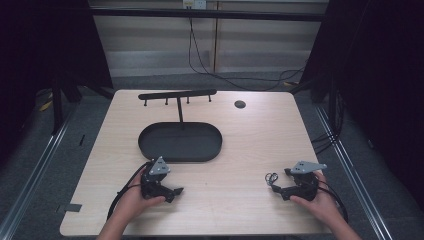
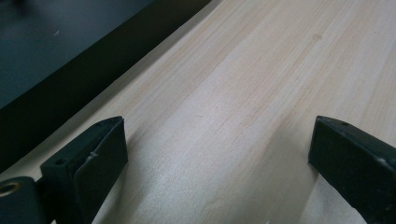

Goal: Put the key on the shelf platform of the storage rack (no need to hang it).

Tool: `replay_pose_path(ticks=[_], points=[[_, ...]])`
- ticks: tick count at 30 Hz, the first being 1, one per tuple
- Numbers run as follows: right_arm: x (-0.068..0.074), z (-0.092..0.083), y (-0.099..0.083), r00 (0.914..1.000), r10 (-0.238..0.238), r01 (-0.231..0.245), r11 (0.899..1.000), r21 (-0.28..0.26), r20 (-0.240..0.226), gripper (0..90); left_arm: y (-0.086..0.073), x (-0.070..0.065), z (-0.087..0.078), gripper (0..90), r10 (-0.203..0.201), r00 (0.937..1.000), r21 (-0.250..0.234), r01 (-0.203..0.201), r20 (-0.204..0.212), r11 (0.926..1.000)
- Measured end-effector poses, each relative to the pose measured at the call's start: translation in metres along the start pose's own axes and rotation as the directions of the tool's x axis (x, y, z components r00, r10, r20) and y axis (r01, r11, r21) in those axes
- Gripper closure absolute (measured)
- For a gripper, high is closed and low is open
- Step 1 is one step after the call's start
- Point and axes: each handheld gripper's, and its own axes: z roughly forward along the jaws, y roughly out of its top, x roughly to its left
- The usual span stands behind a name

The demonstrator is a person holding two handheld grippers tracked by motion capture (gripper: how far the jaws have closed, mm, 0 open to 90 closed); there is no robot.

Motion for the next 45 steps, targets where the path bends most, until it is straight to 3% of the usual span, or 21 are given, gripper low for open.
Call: replay_pose_path(ticks=[3, 7, 10, 12, 13, 14, 16, 17, 21, 24, 27, 28, 30, 32, 42, 43, 45], points=[[-0.001, 0.0, 0.0, 1.0, -0.003, 0.003, 1.0, 0.002, -0.003, 14.8, 0.0, 0.0, 0.0, 4.2, 0.002, 1.0, 0.0, -0.002, -0.001, 1.0], [-0.002, -0.001, 0.005, 1.0, -0.007, 0.008, 0.999, 0.047, -0.005, 15.7, 0.0, 0.0, 0.0, 4.1, 0.0, 1.0, 0.0, 0.0, 0.0, 1.0], [0.0, -0.003, 0.011, 1.0, -0.004, 0.004, 0.994, 0.111, -0.006, 18.9, 0.0, 0.0, 0.0, 4.1, 0.0, 1.0, 0.0, 0.0, 0.0, 1.0], [0.001, -0.005, 0.016, 0.9998, -0.011, 0.014, 0.985, 0.174, -0.017, 20.6, 0.0, 0.0, 0.0, 4.1, 0.0, 1.0, 0.0, 0.0, 0.0, 1.0], [0.002, -0.007, 0.023, 0.9991, -0.021, 0.029, 0.968, 0.248, -0.036, 24.2, 0.0, 0.0, 0.0, 4.1, 0.0, 1.0, 0.0, 0.0, 0.0, 1.0], [0.002, -0.007, 0.023, 0.9991, -0.021, 0.029, 0.968, 0.248, -0.036, 24.2, 0.0, 0.0, 0.0, 4.1, 0.0, 1.0, 0.0, 0.0, 0.0, 1.0], [0.002, -0.01, 0.029, 0.9977, -0.036, 0.051, 0.957, 0.284, -0.058, 25.2, 0.0, 0.0, 0.0, 4.1, 0.0, 1.0, 0.0, 0.0, 0.0, 1.0], [0.004, -0.011, 0.031, 0.998, -0.019, 0.036, 0.954, 0.297, -0.06, 25.5, 0.0, 0.0, 0.0, 4.1, 0.003, 1.0, 0.001, -0.003, -0.001, 1.0], [0.003, -0.012, 0.038, 0.998, -0.03, 0.046, 0.948, 0.316, -0.056, 26.6, 0.0, 0.0, 0.0, 4.1, 0.003, 1.0, 0.001, -0.003, -0.001, 1.0], [0.003, -0.01, 0.046, 0.998, 0.008, 0.013, 0.942, 0.336, -0.062, 27.2, 0.0, 0.0, 0.0, 4.1, 0.003, 1.0, 0.001, -0.003, -0.001, 1.0], [0.005, -0.005, 0.052, 0.9974, 0.02, 0.007, 0.928, 0.373, -0.069, 27.4, 0.0, 0.0, 0.0, 4.1, 0.0, 1.0, 0.0, 0.0, 0.0, 1.0], [0.006, -0.002, 0.056, 0.996, 0.027, 0.009, 0.916, 0.4, -0.085, 27.2, 0.0, 0.0, 0.0, 4.1, 0.003, 1.0, 0.0, -0.003, -0.001, 1.0], [0.006, 0.0, 0.058, 0.9954, 0.026, 0.014, 0.914, 0.406, -0.093, 27.2, 0.0, 0.0, 0.0, 4.1, 0.001, 1.0, 0.0, -0.001, 0.0, 1.0], [0.006, 0.002, 0.061, 0.9952, 0.034, 0.01, 0.902, 0.432, -0.092, 26.7, 0.0, 0.0, 0.0, 4.1, 0.003, 1.0, 0.001, -0.003, -0.001, 1.0], [0.003, 0.01, 0.068, 0.9963, 0.03, 0.011, 0.888, 0.46, -0.081, 27.6, 0.0, 0.0, 0.0, 4.1, 0.001, 1.0, 0.0, -0.001, 0.0, 1.0], [0.003, 0.012, 0.068, 0.9964, 0.022, 0.02, 0.88, 0.475, -0.082, 27.6, 0.0, 0.0, 0.0, 4.1, 0.003, 1.0, 0.001, -0.003, -0.001, 1.0], [0.004, 0.013, 0.069, 0.9965, 0.021, 0.021, 0.876, 0.481, -0.081, 27.7, 0.0, 0.0, 0.0, 4.1, 0.0, 1.0, 0.0, 0.0, 0.0, 1.0]])
